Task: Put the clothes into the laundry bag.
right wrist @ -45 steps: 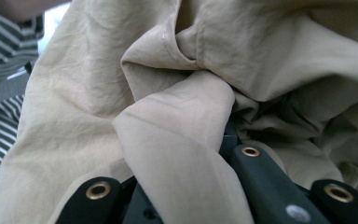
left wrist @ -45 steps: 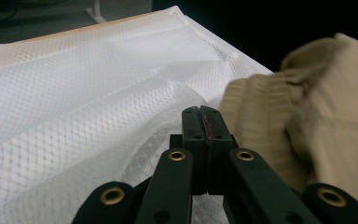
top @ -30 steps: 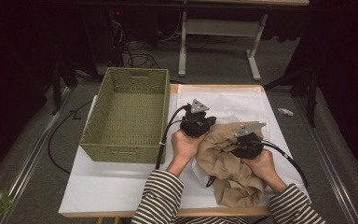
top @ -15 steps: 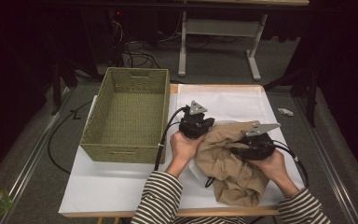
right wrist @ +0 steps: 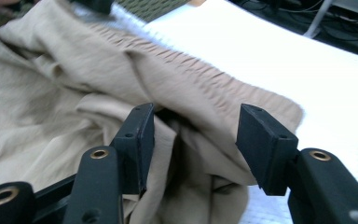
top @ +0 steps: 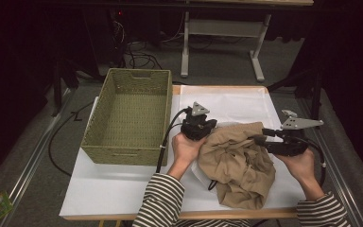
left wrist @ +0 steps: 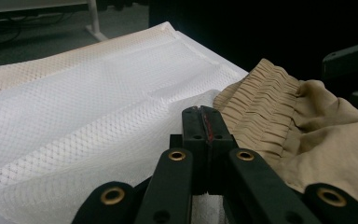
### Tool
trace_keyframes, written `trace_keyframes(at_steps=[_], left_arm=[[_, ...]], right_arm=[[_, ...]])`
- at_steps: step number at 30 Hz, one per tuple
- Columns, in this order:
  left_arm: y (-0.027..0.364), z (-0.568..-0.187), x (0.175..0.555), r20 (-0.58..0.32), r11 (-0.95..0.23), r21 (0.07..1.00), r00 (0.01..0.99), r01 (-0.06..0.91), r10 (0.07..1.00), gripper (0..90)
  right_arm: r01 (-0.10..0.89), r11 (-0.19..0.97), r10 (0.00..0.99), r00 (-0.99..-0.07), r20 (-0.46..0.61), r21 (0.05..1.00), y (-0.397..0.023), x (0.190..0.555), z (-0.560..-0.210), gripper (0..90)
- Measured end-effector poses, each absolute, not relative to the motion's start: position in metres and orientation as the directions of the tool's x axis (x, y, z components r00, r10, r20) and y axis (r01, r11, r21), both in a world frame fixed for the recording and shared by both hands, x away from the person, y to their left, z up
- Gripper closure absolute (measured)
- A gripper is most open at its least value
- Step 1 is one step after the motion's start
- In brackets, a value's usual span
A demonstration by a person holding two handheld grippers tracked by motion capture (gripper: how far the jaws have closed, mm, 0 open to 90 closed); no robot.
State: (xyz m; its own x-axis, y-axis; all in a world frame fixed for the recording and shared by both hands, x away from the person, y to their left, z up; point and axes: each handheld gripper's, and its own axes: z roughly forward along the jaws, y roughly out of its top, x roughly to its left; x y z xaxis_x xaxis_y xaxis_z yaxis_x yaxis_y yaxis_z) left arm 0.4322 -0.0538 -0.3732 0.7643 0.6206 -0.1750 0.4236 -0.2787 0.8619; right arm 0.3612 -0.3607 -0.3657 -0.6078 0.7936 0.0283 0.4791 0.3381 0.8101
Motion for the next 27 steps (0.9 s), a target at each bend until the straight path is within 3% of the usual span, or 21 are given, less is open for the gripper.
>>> trace_keyframes(at_steps=[5,10,15,18,21,22,23,24,27], left_arm=[[-0.054,-0.373,0.433,-0.176,-0.278,0.862,0.764,0.424,0.621,90.0],[-0.054,-0.373,0.432,-0.175,-0.279,0.863,0.767,0.421,0.617,90.0],[-0.054,-0.373,0.432,-0.173,-0.283,0.862,0.769,0.42,0.615,90.0],[-0.055,-0.372,0.433,-0.171,-0.285,0.863,0.77,0.418,0.614,90.0],[-0.056,-0.372,0.433,-0.169,-0.287,0.862,0.771,0.418,0.614,90.0],[-0.056,-0.372,0.433,-0.17,-0.287,0.861,0.771,0.419,0.613,90.0],[-0.056,-0.372,0.433,-0.173,-0.284,0.862,0.771,0.42,0.613,90.0],[-0.057,-0.372,0.433,-0.17,-0.289,0.861,0.773,0.418,0.611,90.0],[-0.058,-0.371,0.433,-0.17,-0.29,0.862,0.775,0.416,0.609,90.0]], right_arm=[[0.481,0.297,0.815,-0.578,0.044,0.825,-0.369,0.364,-0.362,45.0],[0.563,0.239,0.873,-0.481,0.078,0.791,-0.376,0.382,-0.371,39.1],[0.631,0.208,0.88,-0.455,0.139,0.747,-0.378,0.402,-0.386,37.9],[0.655,0.211,0.859,-0.478,0.182,0.725,-0.374,0.409,-0.393,46.4],[0.653,0.249,0.843,-0.509,0.172,0.715,-0.371,0.409,-0.398,69.4],[0.648,0.258,0.837,-0.52,0.168,0.717,-0.372,0.409,-0.398,80.9],[0.637,0.26,0.83,-0.532,0.169,0.726,-0.371,0.407,-0.397,85.5],[0.626,0.265,0.825,-0.541,0.163,0.734,-0.371,0.405,-0.396,89.5],[0.585,0.293,0.798,-0.586,0.144,0.756,-0.364,0.396,-0.389,90.0]])
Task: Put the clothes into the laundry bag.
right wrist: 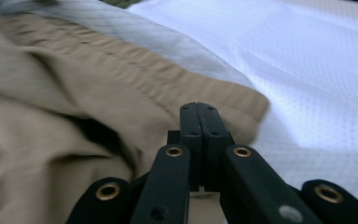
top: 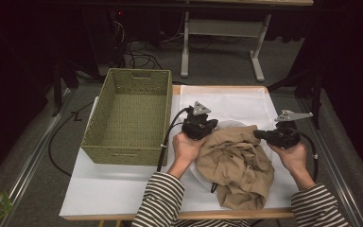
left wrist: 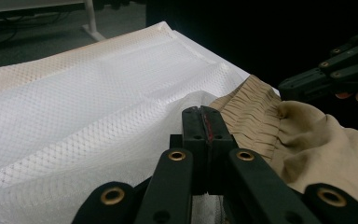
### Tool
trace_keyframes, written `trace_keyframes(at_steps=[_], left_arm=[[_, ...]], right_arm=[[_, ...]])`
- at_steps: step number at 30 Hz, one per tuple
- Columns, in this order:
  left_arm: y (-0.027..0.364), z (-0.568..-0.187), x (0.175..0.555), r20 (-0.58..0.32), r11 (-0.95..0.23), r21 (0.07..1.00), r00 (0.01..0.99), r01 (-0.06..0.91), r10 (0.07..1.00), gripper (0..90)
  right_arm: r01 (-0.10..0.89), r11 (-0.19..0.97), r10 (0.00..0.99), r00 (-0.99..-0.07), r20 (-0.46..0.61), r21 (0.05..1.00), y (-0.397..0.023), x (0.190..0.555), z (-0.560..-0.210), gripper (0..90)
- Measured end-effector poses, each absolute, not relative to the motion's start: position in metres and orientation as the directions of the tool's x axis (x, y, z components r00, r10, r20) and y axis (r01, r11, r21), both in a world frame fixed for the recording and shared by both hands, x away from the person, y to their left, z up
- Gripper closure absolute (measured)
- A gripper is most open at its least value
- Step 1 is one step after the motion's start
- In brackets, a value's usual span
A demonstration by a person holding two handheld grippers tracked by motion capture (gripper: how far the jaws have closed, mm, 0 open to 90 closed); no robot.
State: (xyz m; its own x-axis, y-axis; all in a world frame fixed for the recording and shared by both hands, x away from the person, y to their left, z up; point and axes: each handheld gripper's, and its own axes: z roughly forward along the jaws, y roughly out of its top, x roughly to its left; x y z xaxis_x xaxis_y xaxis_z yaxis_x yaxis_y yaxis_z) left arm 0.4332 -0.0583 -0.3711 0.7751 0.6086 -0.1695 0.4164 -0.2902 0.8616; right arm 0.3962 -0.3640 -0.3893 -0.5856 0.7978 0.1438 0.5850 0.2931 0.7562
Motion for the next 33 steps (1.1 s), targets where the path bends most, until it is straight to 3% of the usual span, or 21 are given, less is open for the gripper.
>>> trace_keyframes(at_steps=[2,5,7,13,18,19,23,25,29,33], left_arm=[[-0.059,-0.37,0.433,-0.166,-0.293,0.863,0.778,0.412,0.606,90.0],[-0.059,-0.37,0.433,-0.166,-0.291,0.863,0.777,0.412,0.607,90.0],[-0.058,-0.37,0.432,-0.165,-0.291,0.864,0.776,0.411,0.609,90.0],[-0.058,-0.37,0.432,-0.165,-0.29,0.865,0.777,0.41,0.607,90.0],[-0.061,-0.371,0.431,-0.166,-0.292,0.864,0.78,0.41,0.603,90.0],[-0.061,-0.371,0.431,-0.166,-0.292,0.864,0.78,0.41,0.604,90.0],[-0.061,-0.371,0.431,-0.154,-0.301,0.864,0.781,0.404,0.605,90.0],[-0.062,-0.372,0.431,-0.152,-0.301,0.864,0.781,0.402,0.606,90.0],[-0.063,-0.371,0.431,-0.148,-0.303,0.865,0.78,0.4,0.608,90.0],[-0.064,-0.368,0.431,-0.152,-0.301,0.866,0.783,0.4,0.603,90.0]], right_arm=[[0.568,0.309,0.79,-0.6,0.127,0.763,-0.36,0.393,-0.387,88.0],[0.576,0.284,0.812,-0.57,0.127,0.766,-0.359,0.395,-0.385,59.0],[0.609,0.253,0.84,-0.524,0.142,0.752,-0.362,0.401,-0.388,45.1],[0.686,0.18,0.867,-0.449,0.216,0.705,-0.374,0.412,-0.403,28.4],[0.73,0.173,0.854,-0.446,0.269,0.661,-0.37,0.424,-0.417,29.9],[0.735,0.173,0.848,-0.449,0.28,0.655,-0.369,0.426,-0.42,34.0],[0.716,0.203,0.831,-0.486,0.269,0.668,-0.366,0.425,-0.424,67.3],[0.681,0.221,0.828,-0.51,0.234,0.698,-0.364,0.42,-0.42,75.8],[0.577,0.267,0.824,-0.552,0.128,0.772,-0.359,0.399,-0.405,79.7],[0.459,0.416,0.775,-0.63,-0.042,0.785,-0.339,0.377,-0.393,79.9]])
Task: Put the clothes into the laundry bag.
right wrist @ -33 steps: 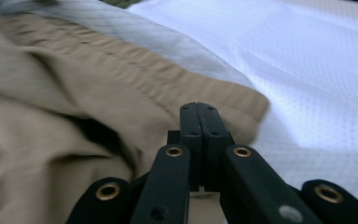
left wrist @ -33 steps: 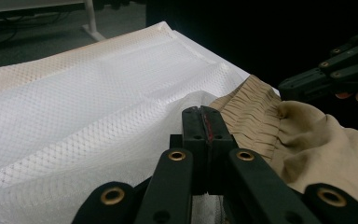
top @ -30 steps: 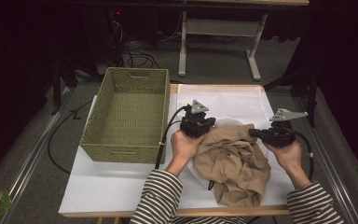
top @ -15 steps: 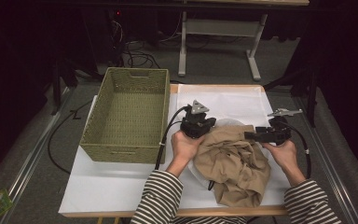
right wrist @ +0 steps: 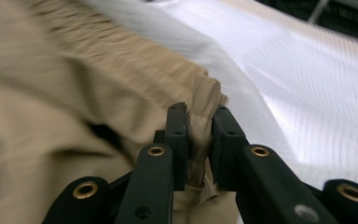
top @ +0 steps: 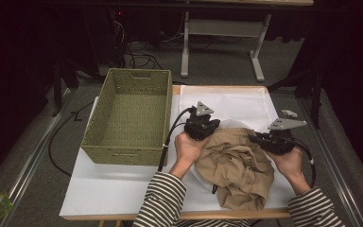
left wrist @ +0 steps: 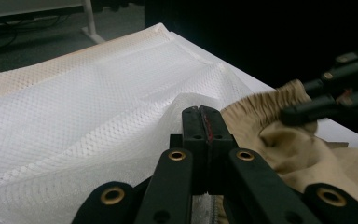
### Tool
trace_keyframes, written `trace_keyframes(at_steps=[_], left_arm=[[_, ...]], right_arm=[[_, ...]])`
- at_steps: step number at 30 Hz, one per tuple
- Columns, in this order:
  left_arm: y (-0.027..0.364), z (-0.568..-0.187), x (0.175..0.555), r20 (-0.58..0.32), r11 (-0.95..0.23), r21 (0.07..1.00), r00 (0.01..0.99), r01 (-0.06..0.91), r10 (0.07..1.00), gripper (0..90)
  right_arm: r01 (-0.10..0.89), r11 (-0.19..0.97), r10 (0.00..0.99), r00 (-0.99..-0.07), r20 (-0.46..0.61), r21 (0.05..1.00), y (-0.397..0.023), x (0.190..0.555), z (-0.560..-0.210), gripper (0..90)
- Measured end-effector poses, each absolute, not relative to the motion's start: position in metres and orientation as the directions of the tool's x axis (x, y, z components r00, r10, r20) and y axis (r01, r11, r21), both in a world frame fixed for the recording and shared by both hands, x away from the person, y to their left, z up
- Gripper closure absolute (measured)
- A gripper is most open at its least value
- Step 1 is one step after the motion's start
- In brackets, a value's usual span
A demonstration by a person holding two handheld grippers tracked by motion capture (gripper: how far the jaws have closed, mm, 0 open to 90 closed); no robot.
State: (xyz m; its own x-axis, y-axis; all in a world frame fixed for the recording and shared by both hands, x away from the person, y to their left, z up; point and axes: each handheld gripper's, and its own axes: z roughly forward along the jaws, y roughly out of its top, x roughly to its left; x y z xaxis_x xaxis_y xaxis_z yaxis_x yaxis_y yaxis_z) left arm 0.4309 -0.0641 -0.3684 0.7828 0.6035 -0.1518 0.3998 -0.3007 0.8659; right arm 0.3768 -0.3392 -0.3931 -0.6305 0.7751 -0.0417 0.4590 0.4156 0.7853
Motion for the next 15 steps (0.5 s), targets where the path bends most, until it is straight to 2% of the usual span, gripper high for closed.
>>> trace_keyframes(at_steps=[3,6,15], left_arm=[[-0.064,-0.367,0.431,-0.165,-0.29,0.868,0.784,0.404,0.598,90.0],[-0.066,-0.365,0.43,-0.166,-0.286,0.871,0.787,0.399,0.594,90.0],[-0.068,-0.354,0.422,-0.155,-0.284,0.887,0.813,0.365,0.562,90.0]], right_arm=[[0.408,0.507,0.718,-0.688,-0.11,0.759,-0.322,0.369,-0.393,80.0],[0.403,0.555,0.682,-0.721,-0.121,0.727,-0.308,0.368,-0.401,80.0],[0.442,0.601,0.682,-0.718,-0.138,0.666,-0.296,0.384,-0.42,80.1]])
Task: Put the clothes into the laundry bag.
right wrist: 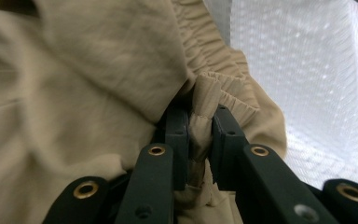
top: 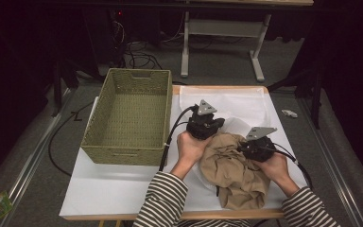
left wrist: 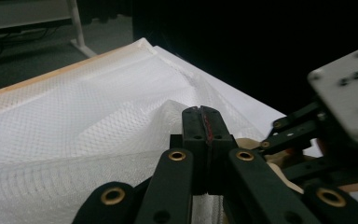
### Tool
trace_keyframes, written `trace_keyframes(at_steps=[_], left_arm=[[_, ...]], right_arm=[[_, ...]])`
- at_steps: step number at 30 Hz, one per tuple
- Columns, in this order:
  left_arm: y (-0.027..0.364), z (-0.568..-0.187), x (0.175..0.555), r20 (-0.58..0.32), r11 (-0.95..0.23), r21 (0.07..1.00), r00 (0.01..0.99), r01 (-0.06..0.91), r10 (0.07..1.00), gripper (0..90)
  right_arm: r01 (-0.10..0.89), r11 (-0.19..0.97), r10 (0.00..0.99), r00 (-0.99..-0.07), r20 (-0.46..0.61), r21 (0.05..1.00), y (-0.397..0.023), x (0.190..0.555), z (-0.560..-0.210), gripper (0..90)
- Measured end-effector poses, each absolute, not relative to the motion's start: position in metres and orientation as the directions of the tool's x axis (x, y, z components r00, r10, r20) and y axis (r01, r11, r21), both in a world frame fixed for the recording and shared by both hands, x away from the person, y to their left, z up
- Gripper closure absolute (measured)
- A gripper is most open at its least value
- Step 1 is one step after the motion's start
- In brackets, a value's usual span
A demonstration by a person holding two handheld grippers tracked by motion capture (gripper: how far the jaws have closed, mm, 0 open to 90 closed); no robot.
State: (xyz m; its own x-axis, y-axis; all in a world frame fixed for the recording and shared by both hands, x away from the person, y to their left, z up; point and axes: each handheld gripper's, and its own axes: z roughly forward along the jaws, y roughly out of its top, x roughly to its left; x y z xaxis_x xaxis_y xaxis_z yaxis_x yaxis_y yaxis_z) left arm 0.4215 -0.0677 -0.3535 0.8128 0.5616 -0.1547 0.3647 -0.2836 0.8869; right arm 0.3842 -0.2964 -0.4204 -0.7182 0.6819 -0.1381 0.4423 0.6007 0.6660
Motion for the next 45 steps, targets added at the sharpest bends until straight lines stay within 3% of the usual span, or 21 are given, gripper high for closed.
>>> trace_keyframes(at_steps=[10,18,29,32,35,37,45], left_arm=[[-0.07,-0.353,0.42,-0.134,-0.303,0.884,0.814,0.356,0.565,90.0],[-0.066,-0.356,0.421,-0.117,-0.32,0.878,0.806,0.357,0.58,90.0],[-0.067,-0.36,0.425,-0.143,-0.314,0.87,0.804,0.381,0.577,90.0],[-0.065,-0.359,0.426,-0.151,-0.312,0.869,0.805,0.385,0.574,90.0],[-0.065,-0.359,0.426,-0.161,-0.303,0.872,0.808,0.386,0.566,90.0],[-0.064,-0.357,0.425,-0.169,-0.294,0.874,0.808,0.388,0.564,90.0],[-0.059,-0.346,0.418,-0.176,-0.27,0.89,0.822,0.369,0.541,90.0]], right_arm=[[0.465,0.568,0.703,-0.703,-0.107,0.679,-0.297,0.391,-0.422,79.5],[0.408,0.471,0.707,-0.705,-0.058,0.782,-0.314,0.375,-0.392,60.0],[0.337,0.435,0.632,-0.775,-0.017,0.835,-0.293,0.367,-0.367,53.2],[0.354,0.448,0.622,-0.783,-0.003,0.821,-0.287,0.371,-0.371,57.1],[0.364,0.501,0.588,-0.809,0.0,0.785,-0.279,0.376,-0.38,79.4],[0.373,0.536,0.58,-0.814,-0.01,0.757,-0.273,0.378,-0.387,87.4],[0.419,0.592,0.608,-0.793,-0.04,0.689,-0.263,0.39,-0.405,89.4]])
